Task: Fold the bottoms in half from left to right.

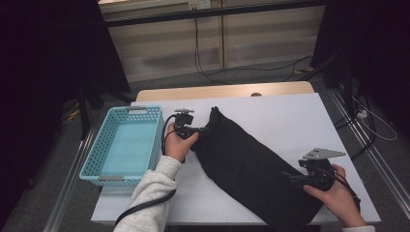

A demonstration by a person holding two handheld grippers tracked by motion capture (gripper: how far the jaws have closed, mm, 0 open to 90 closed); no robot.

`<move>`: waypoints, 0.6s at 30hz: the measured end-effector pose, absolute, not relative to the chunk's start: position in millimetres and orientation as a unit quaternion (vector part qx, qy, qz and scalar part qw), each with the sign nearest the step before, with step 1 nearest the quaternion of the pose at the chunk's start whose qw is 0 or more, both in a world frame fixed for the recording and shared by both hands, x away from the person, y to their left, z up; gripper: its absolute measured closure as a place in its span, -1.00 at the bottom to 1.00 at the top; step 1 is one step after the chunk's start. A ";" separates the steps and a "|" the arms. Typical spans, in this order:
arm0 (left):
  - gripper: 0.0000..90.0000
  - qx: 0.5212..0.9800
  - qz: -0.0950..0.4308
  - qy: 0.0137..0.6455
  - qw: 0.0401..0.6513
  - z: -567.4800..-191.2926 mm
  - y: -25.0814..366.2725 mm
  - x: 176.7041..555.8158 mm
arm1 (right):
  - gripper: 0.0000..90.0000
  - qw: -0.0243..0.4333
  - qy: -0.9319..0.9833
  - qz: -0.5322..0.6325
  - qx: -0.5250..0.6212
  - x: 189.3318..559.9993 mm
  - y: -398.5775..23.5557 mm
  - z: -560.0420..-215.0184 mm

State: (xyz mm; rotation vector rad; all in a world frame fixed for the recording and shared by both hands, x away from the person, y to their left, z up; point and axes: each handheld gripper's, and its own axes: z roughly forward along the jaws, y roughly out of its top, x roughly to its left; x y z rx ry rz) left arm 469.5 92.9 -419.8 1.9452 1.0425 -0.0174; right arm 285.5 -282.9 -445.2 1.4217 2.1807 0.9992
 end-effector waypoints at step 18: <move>0.95 0.788 -0.031 0.407 0.461 -426.3 87.2 452.9 | -0.53 0.176 0.769 0.352 0.503 284.9 -282.1 -444.8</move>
